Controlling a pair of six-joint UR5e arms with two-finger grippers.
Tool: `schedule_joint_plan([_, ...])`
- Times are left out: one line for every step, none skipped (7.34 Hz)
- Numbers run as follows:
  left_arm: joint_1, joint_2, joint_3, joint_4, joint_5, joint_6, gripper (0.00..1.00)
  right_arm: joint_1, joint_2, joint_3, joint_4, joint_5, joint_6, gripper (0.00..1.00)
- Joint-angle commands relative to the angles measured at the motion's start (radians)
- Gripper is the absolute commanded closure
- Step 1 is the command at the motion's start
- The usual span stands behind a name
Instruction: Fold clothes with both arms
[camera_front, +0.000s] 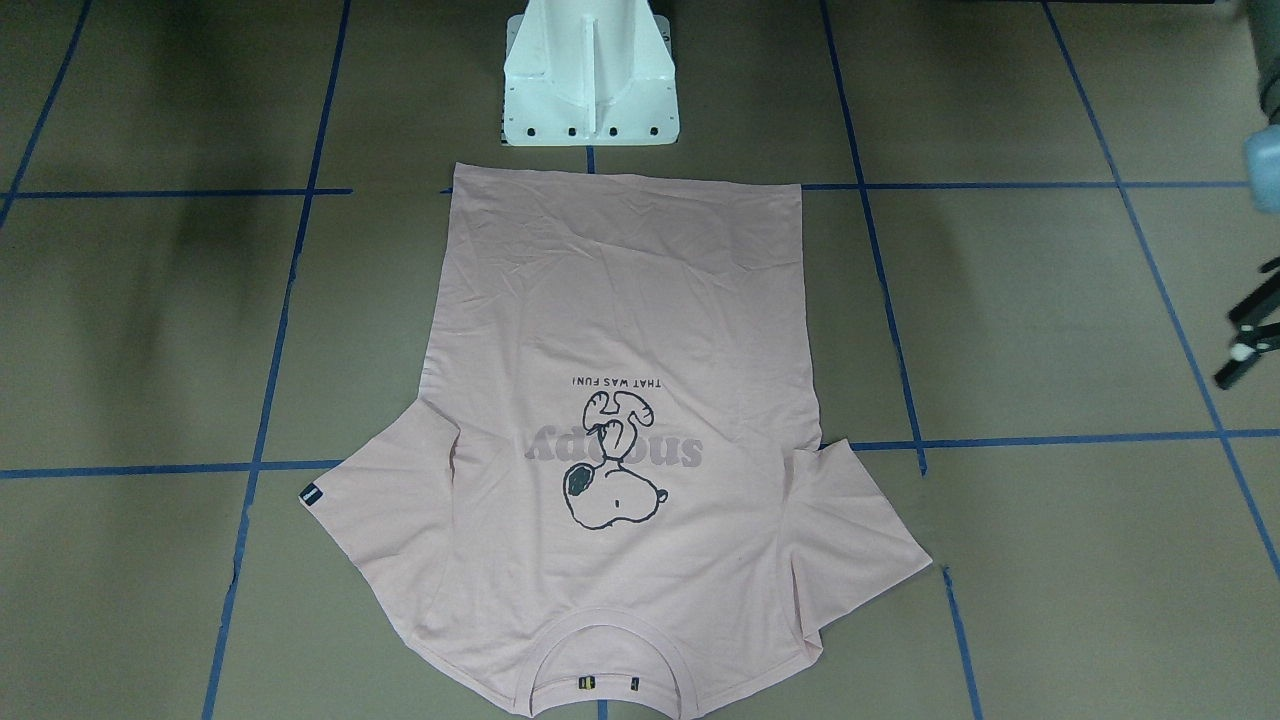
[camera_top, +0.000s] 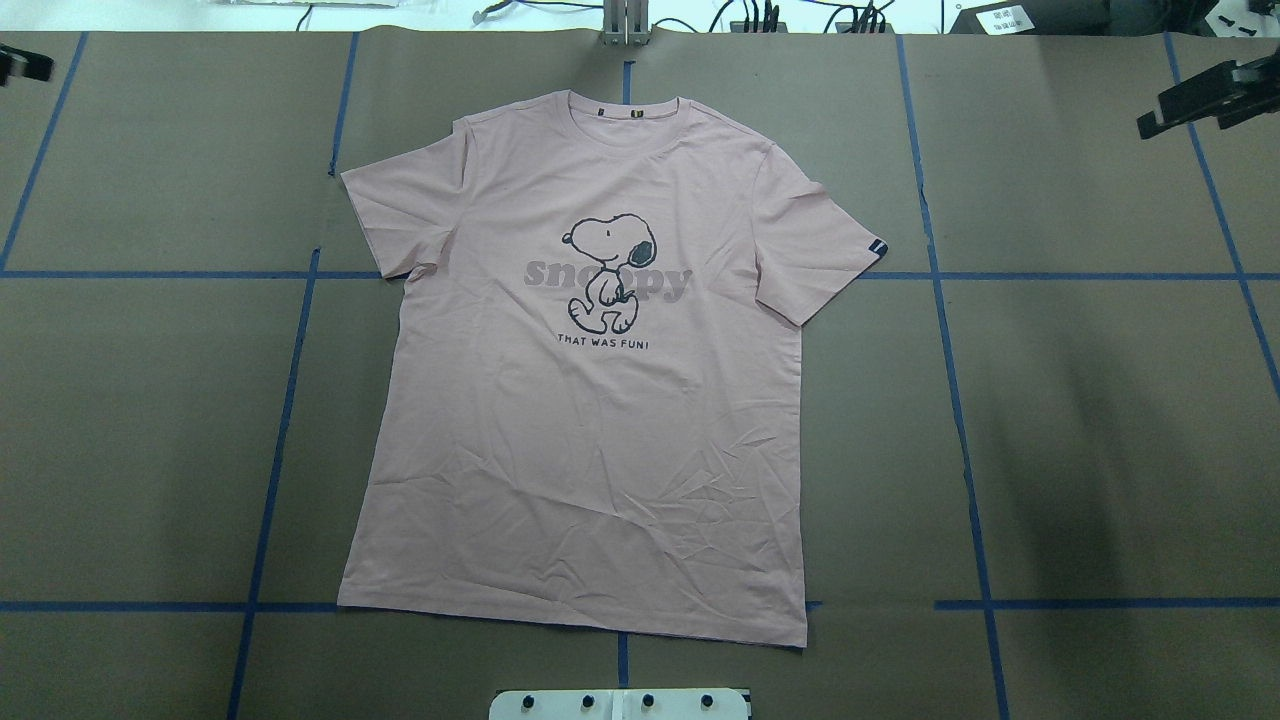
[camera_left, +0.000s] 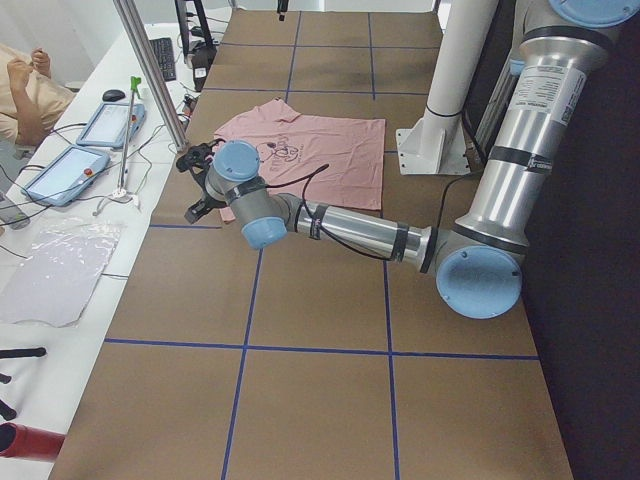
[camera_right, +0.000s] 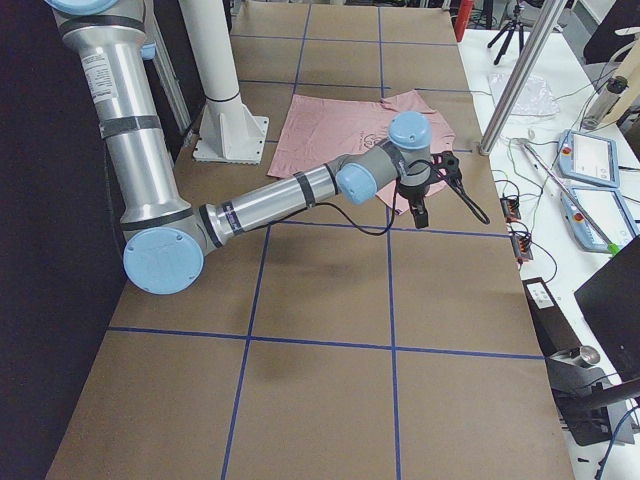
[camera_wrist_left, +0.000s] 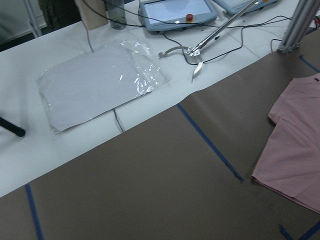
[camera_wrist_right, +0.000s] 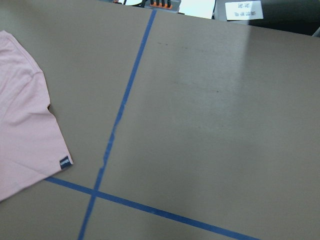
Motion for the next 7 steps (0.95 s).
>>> schedule_joint_plan([0.117, -0.032, 0.01, -0.022, 0.057, -0.129, 0.0, -0.218, 0.096, -0.027, 0.022, -0.217, 0.265, 0.02])
schedule_joint_plan([0.161, -0.032, 0.01, -0.022, 0.145, -0.159, 0.0, -0.283, 0.174, -0.108, 0.028, -0.296, 0.377, 0.07])
schedule_joint_plan([0.172, -0.05, 0.014, -0.021, 0.155, -0.182, 0.0, -0.329, 0.189, -0.179, 0.137, -0.347, 0.489, 0.22])
schedule_joint_plan([0.174, -0.05, 0.014, -0.022, 0.156, -0.184, 0.0, -0.358, 0.19, -0.268, 0.272, -0.368, 0.535, 0.25])
schedule_joint_plan([0.174, -0.05, 0.014, -0.022, 0.156, -0.184, 0.0, -0.387, 0.189, -0.302, 0.298, -0.41, 0.543, 0.29])
schedule_joint_plan([0.174, -0.05, 0.014, -0.022, 0.156, -0.182, 0.0, -0.433, 0.184, -0.305, 0.303, -0.506, 0.592, 0.3])
schedule_joint_plan([0.174, -0.05, 0.017, -0.022, 0.156, -0.181, 0.0, -0.466, 0.189, -0.307, 0.301, -0.52, 0.621, 0.37])
